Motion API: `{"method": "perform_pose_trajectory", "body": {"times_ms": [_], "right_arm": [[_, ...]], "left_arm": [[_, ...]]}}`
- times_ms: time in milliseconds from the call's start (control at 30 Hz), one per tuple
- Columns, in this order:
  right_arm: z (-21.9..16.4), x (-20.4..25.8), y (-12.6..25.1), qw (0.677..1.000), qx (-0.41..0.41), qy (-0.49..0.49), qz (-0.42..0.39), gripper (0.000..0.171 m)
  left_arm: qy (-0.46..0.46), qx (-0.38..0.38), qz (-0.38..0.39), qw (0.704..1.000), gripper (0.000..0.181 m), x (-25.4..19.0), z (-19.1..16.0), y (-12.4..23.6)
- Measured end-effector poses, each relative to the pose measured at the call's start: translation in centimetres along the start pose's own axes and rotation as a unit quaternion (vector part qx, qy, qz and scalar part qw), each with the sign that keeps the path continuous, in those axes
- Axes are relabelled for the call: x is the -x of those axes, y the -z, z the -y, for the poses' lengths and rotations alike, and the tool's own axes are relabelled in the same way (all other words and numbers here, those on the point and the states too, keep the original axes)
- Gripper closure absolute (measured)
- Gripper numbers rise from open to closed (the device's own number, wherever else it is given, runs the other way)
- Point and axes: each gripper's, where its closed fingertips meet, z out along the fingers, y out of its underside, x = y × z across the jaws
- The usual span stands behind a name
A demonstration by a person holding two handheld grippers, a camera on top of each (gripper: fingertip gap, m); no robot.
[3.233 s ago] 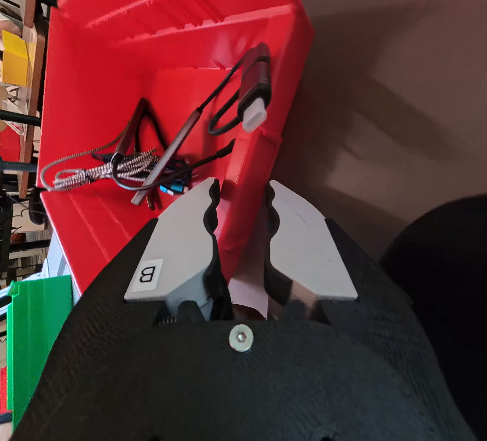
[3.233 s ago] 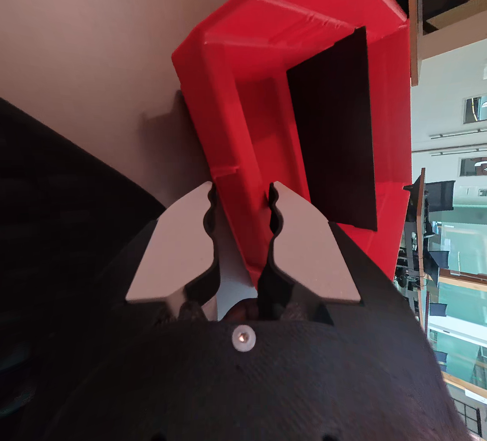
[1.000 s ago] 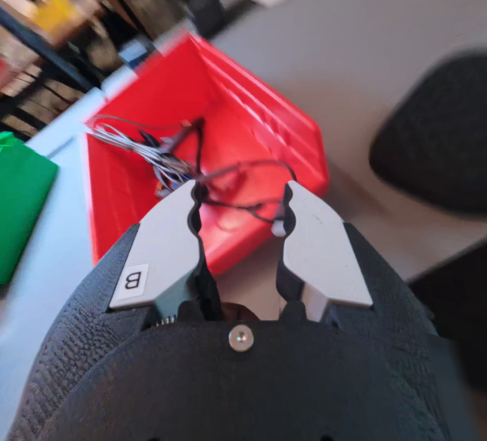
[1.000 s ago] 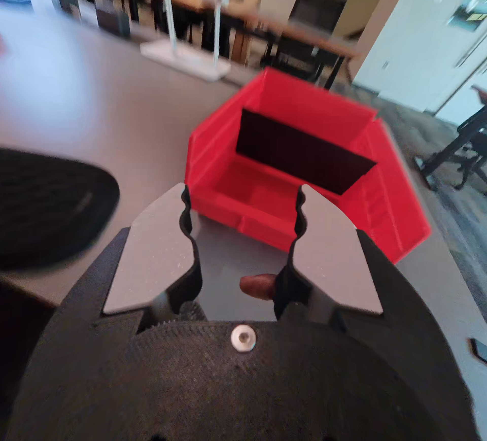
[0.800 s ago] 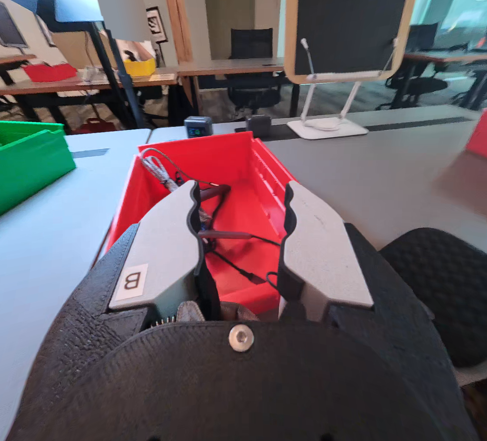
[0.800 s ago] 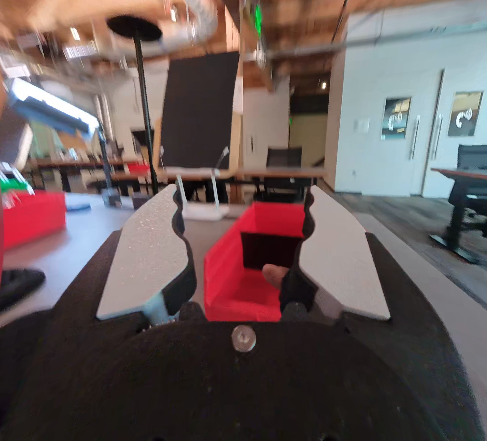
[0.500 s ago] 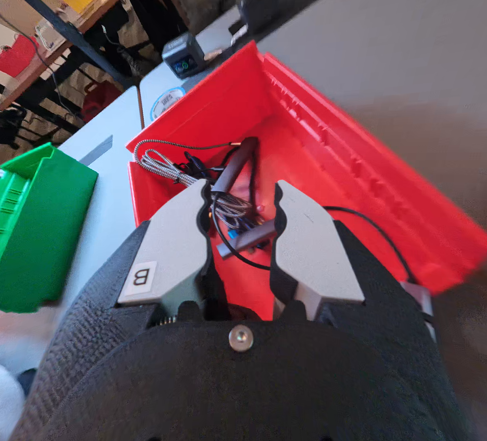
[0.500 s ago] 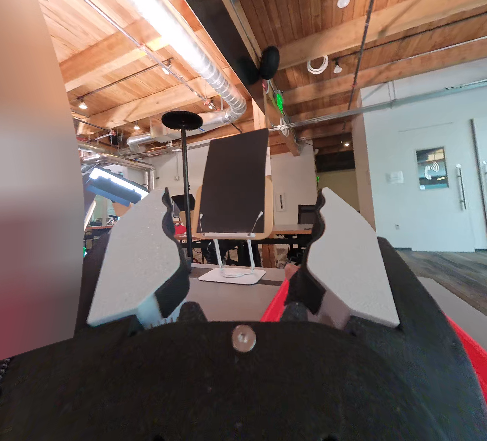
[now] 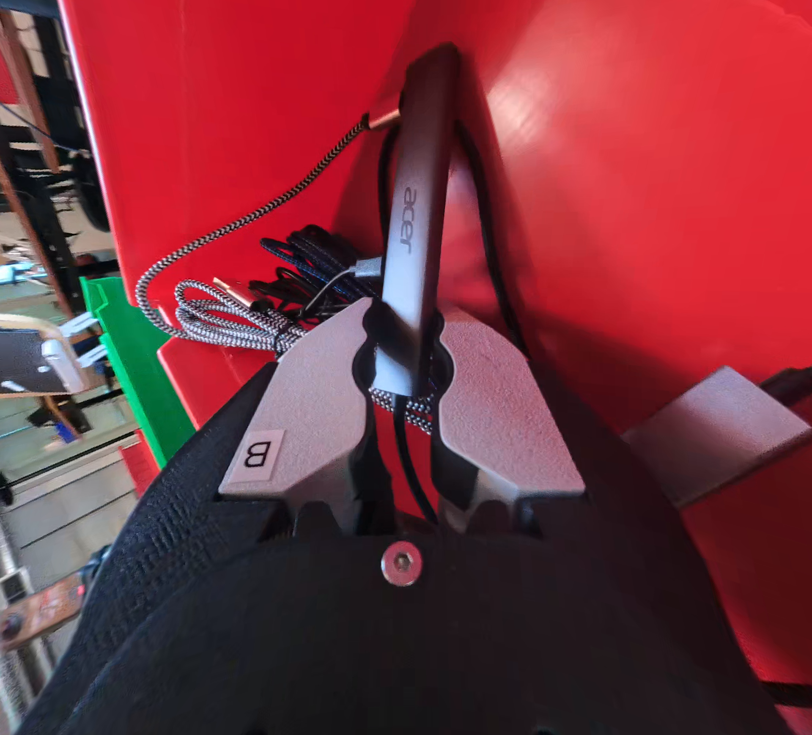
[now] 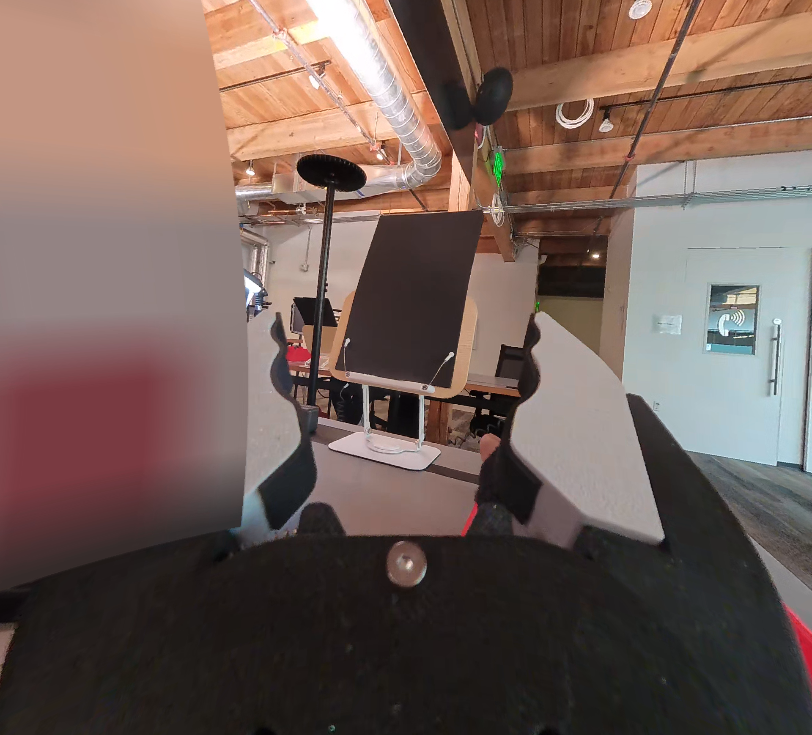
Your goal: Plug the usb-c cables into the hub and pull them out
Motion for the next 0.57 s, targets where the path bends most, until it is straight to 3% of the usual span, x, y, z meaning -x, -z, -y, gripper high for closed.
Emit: {"method": "perform_pose_trajectory", "body": {"times_ms": [333,567], "right_arm": [[-0.7,0.5,-0.3,1.000,0.013,0.020,0.005,0.076],[-1.5,1.8,-1.1,0.999,0.023,-0.005,0.024,0.078]], "left_arm": [[0.074,-0.083,0.041,0.993,0.165,3.9,1.1,6.1],[0.153,-0.186,0.074,0.968,0.166,7.7,1.2,12.3]]}}
